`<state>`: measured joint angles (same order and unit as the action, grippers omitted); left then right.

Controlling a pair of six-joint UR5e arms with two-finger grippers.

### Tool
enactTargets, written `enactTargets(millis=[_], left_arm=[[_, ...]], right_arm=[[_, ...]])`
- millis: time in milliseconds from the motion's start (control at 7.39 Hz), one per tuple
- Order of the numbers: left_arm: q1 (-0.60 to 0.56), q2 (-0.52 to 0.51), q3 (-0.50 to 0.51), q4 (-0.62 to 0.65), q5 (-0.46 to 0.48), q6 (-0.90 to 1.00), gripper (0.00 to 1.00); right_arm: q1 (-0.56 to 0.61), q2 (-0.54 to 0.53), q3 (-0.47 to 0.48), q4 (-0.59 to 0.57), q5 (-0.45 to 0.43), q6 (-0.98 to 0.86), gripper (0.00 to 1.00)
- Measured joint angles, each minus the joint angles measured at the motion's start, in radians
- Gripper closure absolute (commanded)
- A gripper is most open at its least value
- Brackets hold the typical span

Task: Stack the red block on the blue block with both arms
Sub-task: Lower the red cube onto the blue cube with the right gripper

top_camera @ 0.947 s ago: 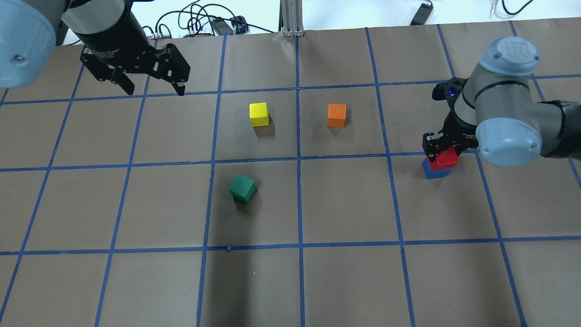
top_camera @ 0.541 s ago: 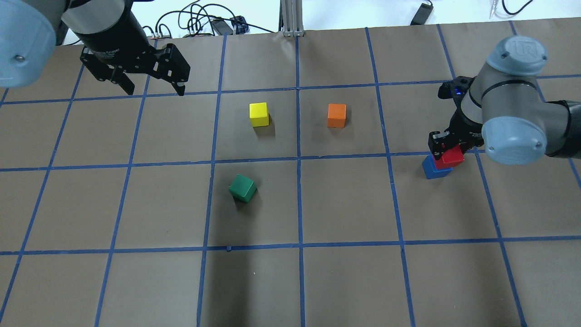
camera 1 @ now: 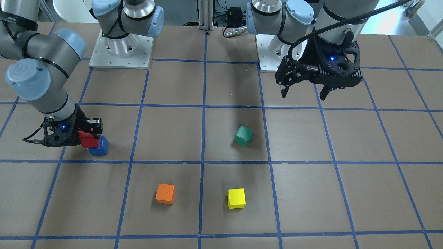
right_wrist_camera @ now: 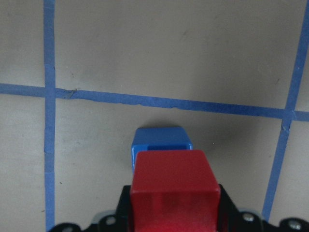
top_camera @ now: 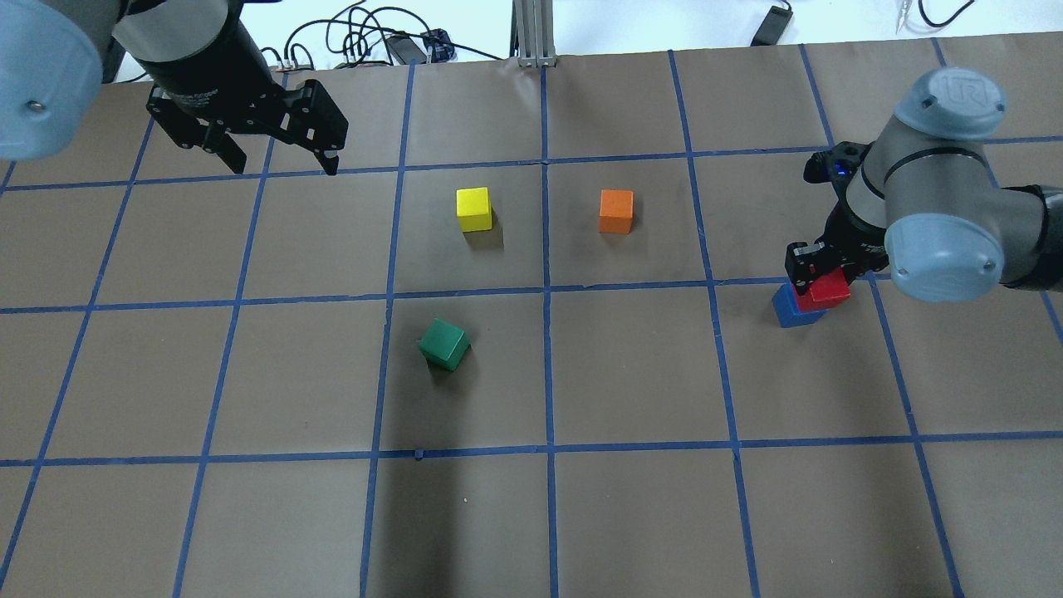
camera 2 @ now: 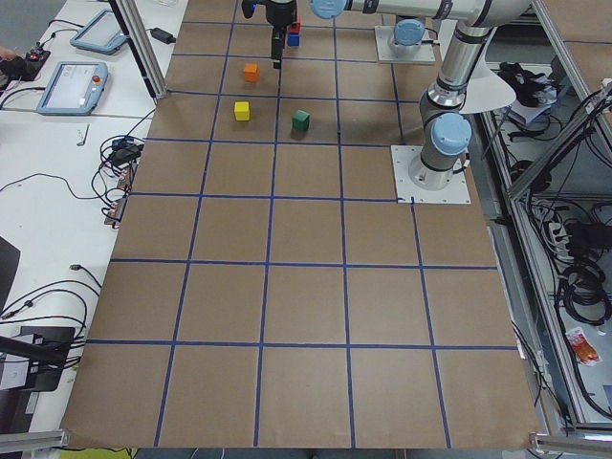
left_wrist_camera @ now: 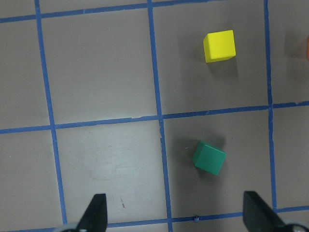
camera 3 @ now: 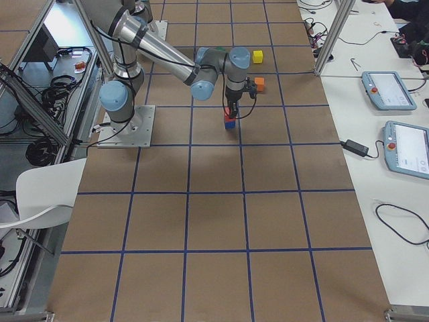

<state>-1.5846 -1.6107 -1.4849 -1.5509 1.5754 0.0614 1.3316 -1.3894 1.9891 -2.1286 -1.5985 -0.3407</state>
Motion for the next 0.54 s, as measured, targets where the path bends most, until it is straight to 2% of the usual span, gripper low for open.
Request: enactTargets(millis=[135, 271, 406, 541], left_arm=[[0.000, 0.000, 0.000, 0.000, 0.000, 0.000, 0.00], [0.000, 0.000, 0.000, 0.000, 0.001, 0.000, 0.00], [0.000, 0.000, 0.000, 0.000, 0.000, 0.000, 0.00], [0.000, 0.000, 0.000, 0.000, 0.000, 0.000, 0.00]], right_arm=[[0.000, 0.002, 0.000, 0.001, 0.000, -0.001, 0.83], [0.000, 0.006, -0.001, 0.001, -0.001, -0.004, 0.79], [0.000, 0.013, -0.002, -0.002, -0.002, -0.006, 0.70], [0.000, 0.017, -0.003, -0.003, -0.003, -0.007, 0.56]])
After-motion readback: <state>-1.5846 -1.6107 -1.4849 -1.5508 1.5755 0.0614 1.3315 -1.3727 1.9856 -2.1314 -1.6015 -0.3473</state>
